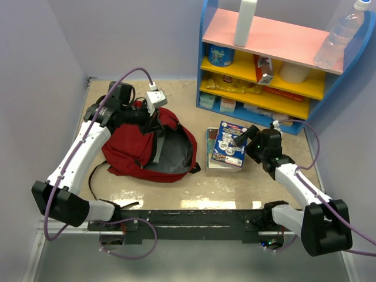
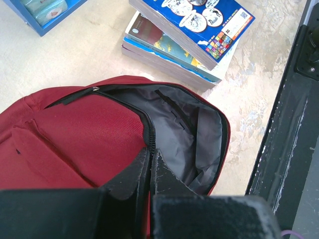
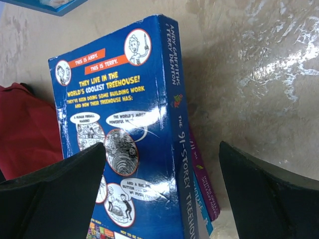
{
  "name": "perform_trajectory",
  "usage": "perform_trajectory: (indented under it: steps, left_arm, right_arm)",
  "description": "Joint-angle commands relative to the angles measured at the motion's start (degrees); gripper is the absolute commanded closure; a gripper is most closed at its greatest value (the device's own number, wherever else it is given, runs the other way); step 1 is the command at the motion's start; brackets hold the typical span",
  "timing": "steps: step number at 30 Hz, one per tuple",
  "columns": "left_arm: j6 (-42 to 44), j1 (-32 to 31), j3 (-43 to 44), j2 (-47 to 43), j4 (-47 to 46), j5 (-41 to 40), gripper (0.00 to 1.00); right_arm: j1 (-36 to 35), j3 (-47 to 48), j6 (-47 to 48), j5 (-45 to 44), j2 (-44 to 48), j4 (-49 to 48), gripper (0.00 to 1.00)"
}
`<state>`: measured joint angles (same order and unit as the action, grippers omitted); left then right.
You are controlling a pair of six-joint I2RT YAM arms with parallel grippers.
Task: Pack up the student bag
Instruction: Pick up the book from the center of the board.
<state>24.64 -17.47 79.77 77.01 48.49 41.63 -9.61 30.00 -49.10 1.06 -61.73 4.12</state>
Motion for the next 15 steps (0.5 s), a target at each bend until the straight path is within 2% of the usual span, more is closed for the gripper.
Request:
perform_trajectory:
  steps: [1,10,15]
  left_arm:
    - [0.76,-0.02,0.04,-0.90,-1.12,2.41,1.00]
    - [0.41,0.07,0.30,-0.81,-0.59,2.85,1.00]
    - [0.58,0.07,0.04,-1.07,-0.15,2.58,1.00]
  right_arm:
    - [0.46,-2.13,-2.31,2.28,1.44,-7.97,0.01]
    - [0.46,-9.95,-9.78,4.39,-1.02,-22.81,0.05]
    - [0.46,-10.93,-10.31,2.11,-0.32,-24.95,0.16]
